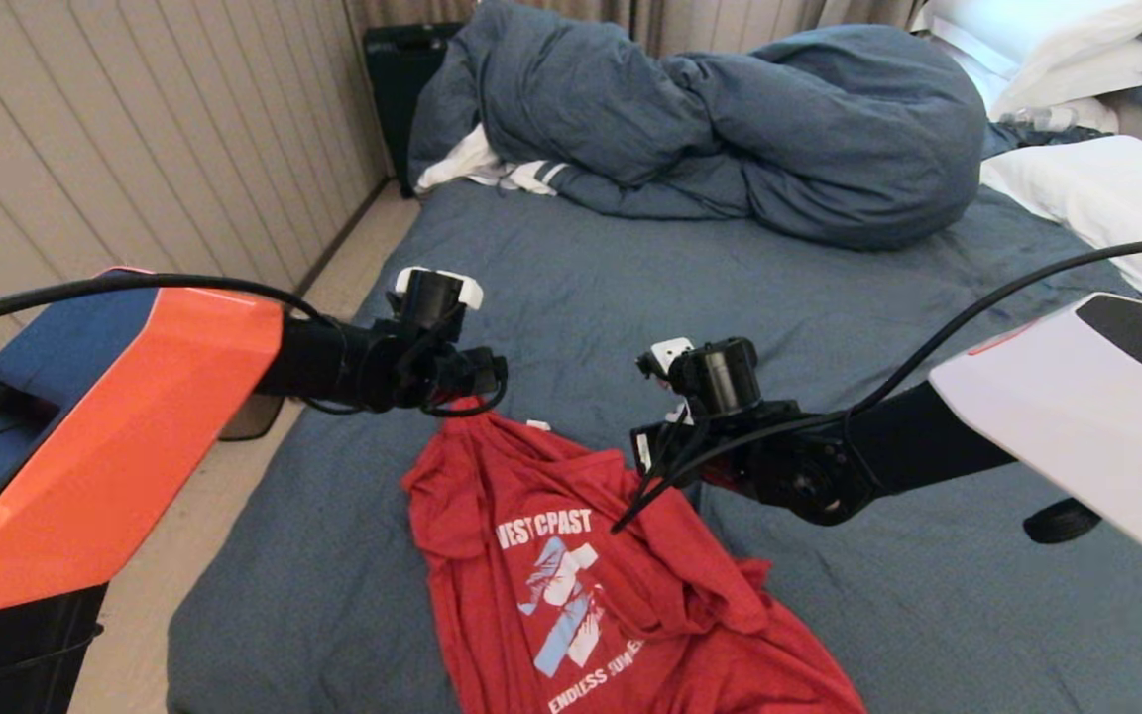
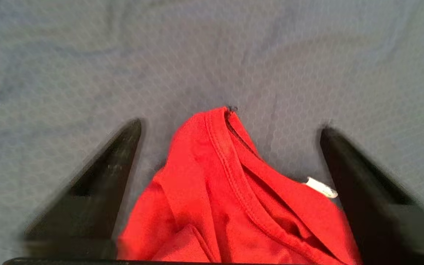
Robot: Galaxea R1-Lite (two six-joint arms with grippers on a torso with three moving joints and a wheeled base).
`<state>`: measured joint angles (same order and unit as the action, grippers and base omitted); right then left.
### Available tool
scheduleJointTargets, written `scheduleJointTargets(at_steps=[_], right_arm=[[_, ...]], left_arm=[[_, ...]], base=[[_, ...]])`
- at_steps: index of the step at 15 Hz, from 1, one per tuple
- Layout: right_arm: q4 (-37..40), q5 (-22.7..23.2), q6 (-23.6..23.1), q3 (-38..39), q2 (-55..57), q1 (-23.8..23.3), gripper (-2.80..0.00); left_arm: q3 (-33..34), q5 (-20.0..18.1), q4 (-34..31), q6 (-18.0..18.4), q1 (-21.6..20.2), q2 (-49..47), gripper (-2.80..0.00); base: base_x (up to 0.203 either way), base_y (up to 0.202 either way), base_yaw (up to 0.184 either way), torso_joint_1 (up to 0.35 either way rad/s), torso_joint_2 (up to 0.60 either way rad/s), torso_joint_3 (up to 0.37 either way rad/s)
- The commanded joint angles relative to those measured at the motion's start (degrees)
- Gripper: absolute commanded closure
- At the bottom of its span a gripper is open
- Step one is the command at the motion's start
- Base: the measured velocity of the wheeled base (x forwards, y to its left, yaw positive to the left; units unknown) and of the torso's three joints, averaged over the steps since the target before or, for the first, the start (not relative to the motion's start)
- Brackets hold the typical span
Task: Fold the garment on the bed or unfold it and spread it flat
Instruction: Unford the red T-shirt
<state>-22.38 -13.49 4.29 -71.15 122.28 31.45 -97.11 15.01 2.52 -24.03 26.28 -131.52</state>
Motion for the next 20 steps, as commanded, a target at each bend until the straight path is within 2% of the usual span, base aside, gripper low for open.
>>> scheduleJointTargets(at_steps=[1,12,13,20], right_arm=[[-0.2,0.0,0.0,-0.5,0.4,-0.1,0.00],[-0.4,0.0,0.0,-0.6,0.3,-0.8,0.00],[-0.4,0.0,0.0,-0.6,0.4,-0.7,0.00],[-0.6,0.1,-0.1,-0.5,1.0,-0.6,0.00]], left_arm=[[0.0,0.2,0.0,-0.1,0.0,-1.0,0.00],[-1.2,0.9,2.7,0.1,0.0,-5.2,0.00],[-1.2,0.8,2.7,0.2,0.0,-5.2,-2.80],[-1.7,0.7,2.7,0.1,0.0,-6.9,-2.80]], base=[[0.000,0.000,0.000,0.000,0.00,0.000],[0.000,0.000,0.000,0.000,0.00,0.000],[0.000,0.000,0.000,0.000,0.00,0.000],[0.000,0.000,0.000,0.000,0.00,0.000]])
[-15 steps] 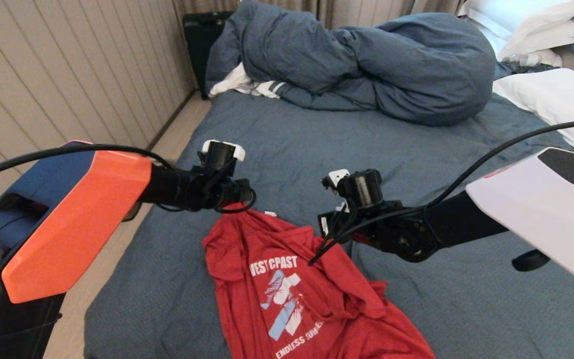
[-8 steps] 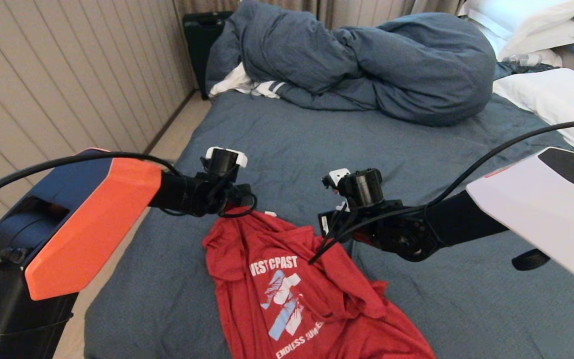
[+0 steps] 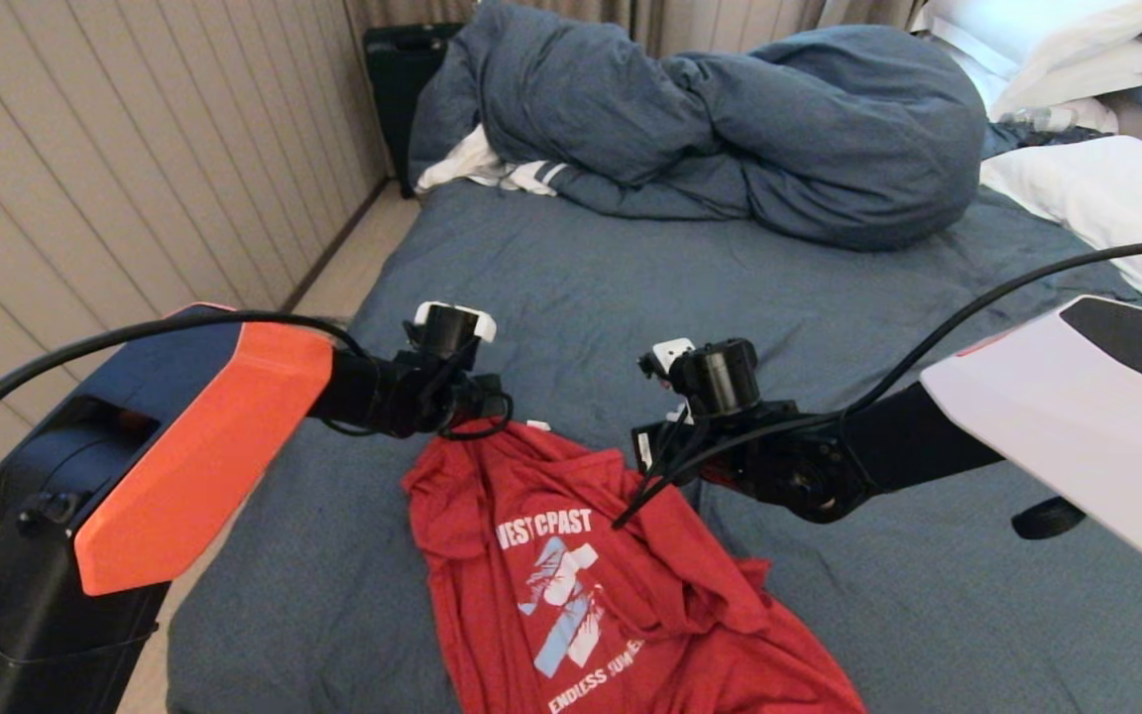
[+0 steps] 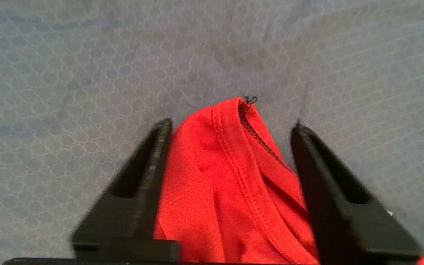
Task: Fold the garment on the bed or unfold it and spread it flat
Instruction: Unford the red T-shirt
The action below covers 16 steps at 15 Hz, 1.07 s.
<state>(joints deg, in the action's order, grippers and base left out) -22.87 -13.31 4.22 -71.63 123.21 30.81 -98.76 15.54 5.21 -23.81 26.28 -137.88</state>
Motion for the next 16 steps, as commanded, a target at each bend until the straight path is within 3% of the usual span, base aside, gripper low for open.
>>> scheduleJointTargets(at_steps=[1,2,3,16], right_arm=[[-0.2,0.0,0.1,-0.1,0.1,0.0,0.00],[-0.2,0.0,0.1,-0.1,0.2,0.0,0.00],[-0.2,-0.1,0.1,-0.1,0.3,0.0,0.00],[-0.4,1.7,0.9,0.4,2.6,1.0,0.00]], left_arm=[[0.0,0.1,0.0,-0.1,0.0,-0.6,-2.80],[0.2,0.1,0.0,0.0,0.0,-0.8,-2.80],[0.3,0.1,0.0,0.1,0.0,-0.9,0.00],[0.1,0.2,0.0,-0.3,0.4,-0.4,0.00]], base=[[0.000,0.000,0.000,0.000,0.00,0.000],[0.000,0.000,0.000,0.000,0.00,0.000],[0.000,0.000,0.000,0.000,0.00,0.000],[0.000,0.000,0.000,0.000,0.00,0.000]])
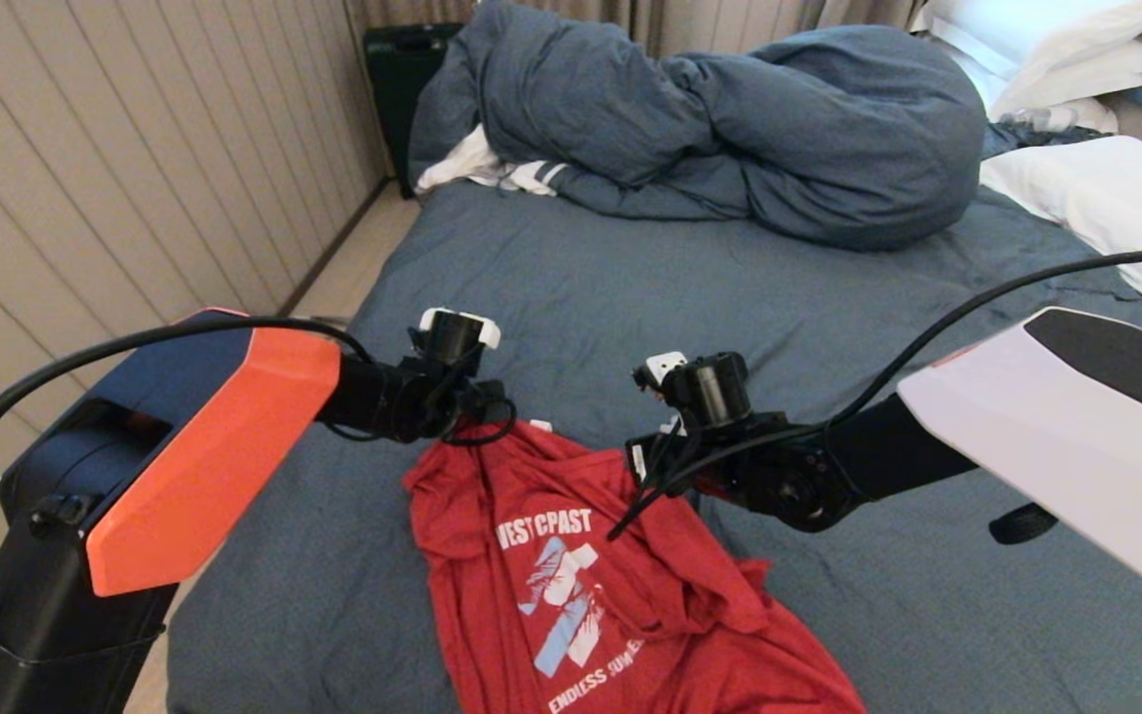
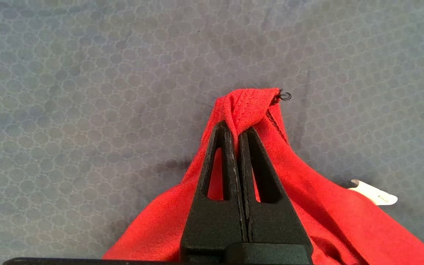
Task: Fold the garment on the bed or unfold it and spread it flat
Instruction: Unford the red T-shirt
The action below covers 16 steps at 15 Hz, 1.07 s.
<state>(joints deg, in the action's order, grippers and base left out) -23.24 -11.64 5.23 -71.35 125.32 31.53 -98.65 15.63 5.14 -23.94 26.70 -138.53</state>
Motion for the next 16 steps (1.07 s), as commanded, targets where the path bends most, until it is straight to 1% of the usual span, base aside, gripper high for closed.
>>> scheduleJointTargets(at_steps=[1,2,4,11,12,15,16], right_arm=[[-0.6,0.0,0.6,0.0,2.0,1.4,-0.94],[-1.4,0.0,1.0,-0.1,2.3,1.8,-2.80],[-4.7,0.1,0.4,-0.4,3.2,2.3,-2.80],[-5.1,0.0,0.7,-2.2,7.3,3.4,-2.80],[-5.2,-0.1,0.7,-2.3,7.4,3.4,0.00],[-6.5,-0.3,0.4,-3.0,7.5,3.4,0.00],[-6.6,-0.3,0.4,-4.3,7.8,3.4,0.00]], left_arm=[[-0.1,0.1,0.0,-0.1,0.0,0.4,0.00],[-0.1,0.1,0.0,-0.1,0.0,0.5,0.00],[-0.1,0.1,0.0,-0.1,-0.1,0.7,0.00],[-0.2,0.1,0.0,-0.1,-0.1,0.7,0.00],[-0.2,0.1,0.0,-0.2,-0.1,0.9,0.00],[-0.1,0.1,0.1,-0.3,-0.1,1.2,0.00],[-0.1,0.1,0.1,-0.3,-0.1,1.2,0.00]], base=[[0.000,0.000,0.000,0.000,0.00,0.000],[0.000,0.000,0.000,0.000,0.00,0.000],[0.000,0.000,0.000,0.000,0.00,0.000],[0.000,0.000,0.000,0.000,0.00,0.000],[0.000,0.000,0.000,0.000,0.00,0.000],[0.000,0.000,0.000,0.000,0.00,0.000],[0.000,0.000,0.000,0.000,0.00,0.000]])
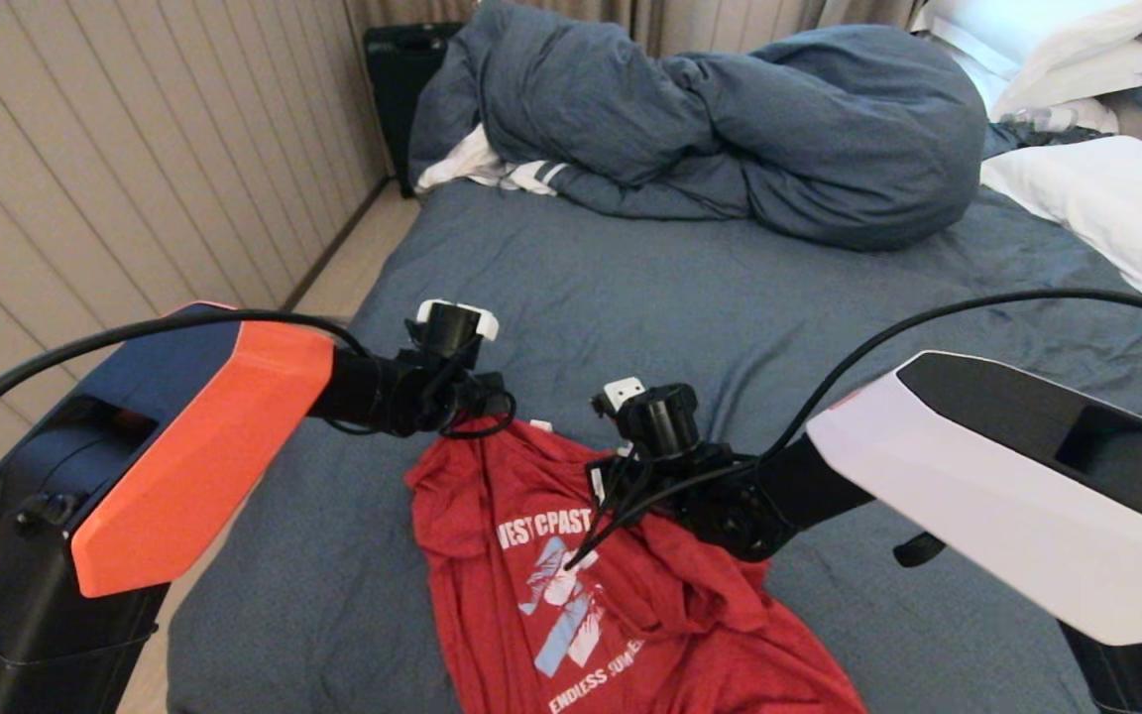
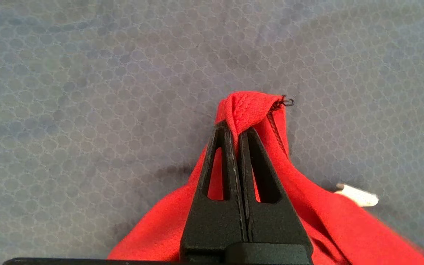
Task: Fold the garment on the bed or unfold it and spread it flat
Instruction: Unford the red T-shirt
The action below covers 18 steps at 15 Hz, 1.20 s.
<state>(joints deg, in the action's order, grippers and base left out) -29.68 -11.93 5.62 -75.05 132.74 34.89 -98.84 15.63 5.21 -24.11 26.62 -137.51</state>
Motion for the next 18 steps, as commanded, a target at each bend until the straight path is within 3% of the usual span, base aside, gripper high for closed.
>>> scheduleJointTargets(at_steps=[1,7,10,13,18], right_arm=[[-0.1,-0.1,0.0,-1.1,0.6,0.0,0.00],[0.0,-1.2,-1.0,-7.1,1.8,-0.6,0.00],[-0.3,-5.8,-2.9,-13.2,2.9,-1.7,0.00],[-0.3,-9.5,-5.0,-20.1,6.2,-2.6,0.00],[-0.3,-14.1,-11.2,-33.8,13.9,-3.4,0.00]], left_arm=[[0.1,0.1,0.1,-0.1,0.0,0.1,0.00],[0.0,0.2,0.1,-0.2,-0.2,1.8,0.00],[-0.4,0.3,0.2,-0.2,-1.4,3.4,0.00],[-0.7,2.8,0.9,-0.1,-2.0,4.3,0.00],[-1.8,3.9,4.9,1.9,-3.2,3.7,0.00]], base=[[0.000,0.000,0.000,0.000,0.00,0.000],[0.000,0.000,0.000,0.000,0.00,0.000],[0.000,0.000,0.000,0.000,0.00,0.000],[0.000,0.000,0.000,0.000,0.00,0.000],[0.000,0.000,0.000,0.000,0.00,0.000]])
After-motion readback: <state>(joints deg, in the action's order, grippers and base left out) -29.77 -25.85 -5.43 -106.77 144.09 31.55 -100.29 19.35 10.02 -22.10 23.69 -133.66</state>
